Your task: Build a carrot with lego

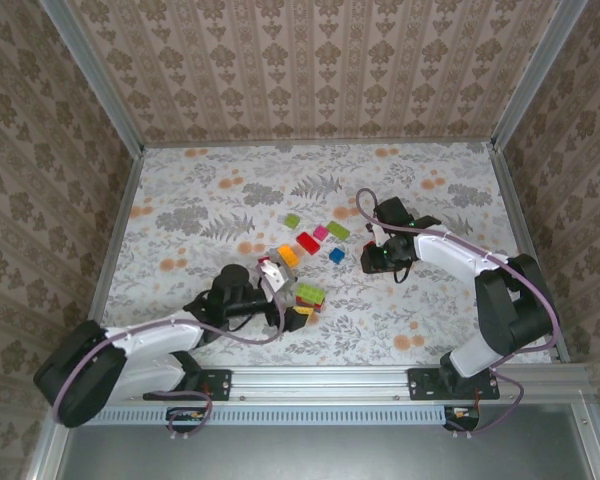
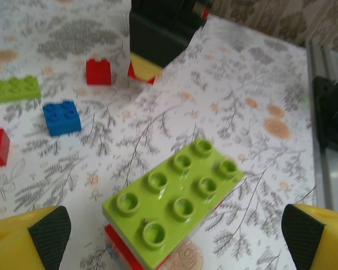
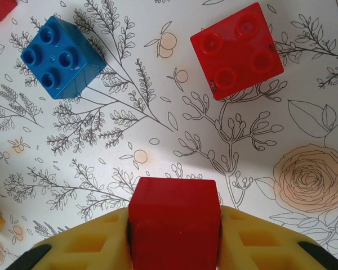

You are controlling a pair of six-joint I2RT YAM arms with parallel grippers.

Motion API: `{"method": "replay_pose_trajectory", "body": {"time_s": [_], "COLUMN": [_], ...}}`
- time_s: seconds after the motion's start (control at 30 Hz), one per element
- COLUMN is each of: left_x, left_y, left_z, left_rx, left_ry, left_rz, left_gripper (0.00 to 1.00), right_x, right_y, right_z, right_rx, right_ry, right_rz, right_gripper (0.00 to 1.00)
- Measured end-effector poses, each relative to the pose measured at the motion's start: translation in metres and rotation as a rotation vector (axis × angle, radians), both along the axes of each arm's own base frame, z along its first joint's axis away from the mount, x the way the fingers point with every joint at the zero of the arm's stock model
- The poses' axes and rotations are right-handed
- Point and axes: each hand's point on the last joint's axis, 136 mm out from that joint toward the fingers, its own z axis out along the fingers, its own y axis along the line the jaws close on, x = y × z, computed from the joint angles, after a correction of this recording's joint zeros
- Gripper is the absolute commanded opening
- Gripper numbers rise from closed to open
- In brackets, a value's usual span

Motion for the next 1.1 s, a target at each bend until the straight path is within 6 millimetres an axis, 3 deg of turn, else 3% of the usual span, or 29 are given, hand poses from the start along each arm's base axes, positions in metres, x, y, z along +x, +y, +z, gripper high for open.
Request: {"method": "replay_pose_trajectory", "body": {"time_s": [0.17,0.43,0.8,1.1], "left_x": [0.007,0.011,0.024,0.016], "left_y": [-0.001,-0.003,-0.006,-0.008], "left_z": [-0.023,-0.009,-0.027,-0.013], "left_rx": [0.049,0.014,0.037,-0.026], "left_ry": [0.007,-0.083,-0.057,-0.061], "left_rz": [0.016,0.012,-0.028,-0.105], "left_gripper": [1.00,1.00,0.93,0.93], "right_x": [-0.002,-0.004,-0.002,-0.005], "right_y": [0.000,0.002,0.008,0.013], "right_z": [0.000,-0.002,0.009,0.013], "right_rx": [0.000,-0.001,0.003,0.001], "right_ry": [0.005,0.017,0.019,0.026], "right_rz": [0.004,0.012,0.025,0.038], "right_gripper": [0.35,0.35,0.35,0.35]}}
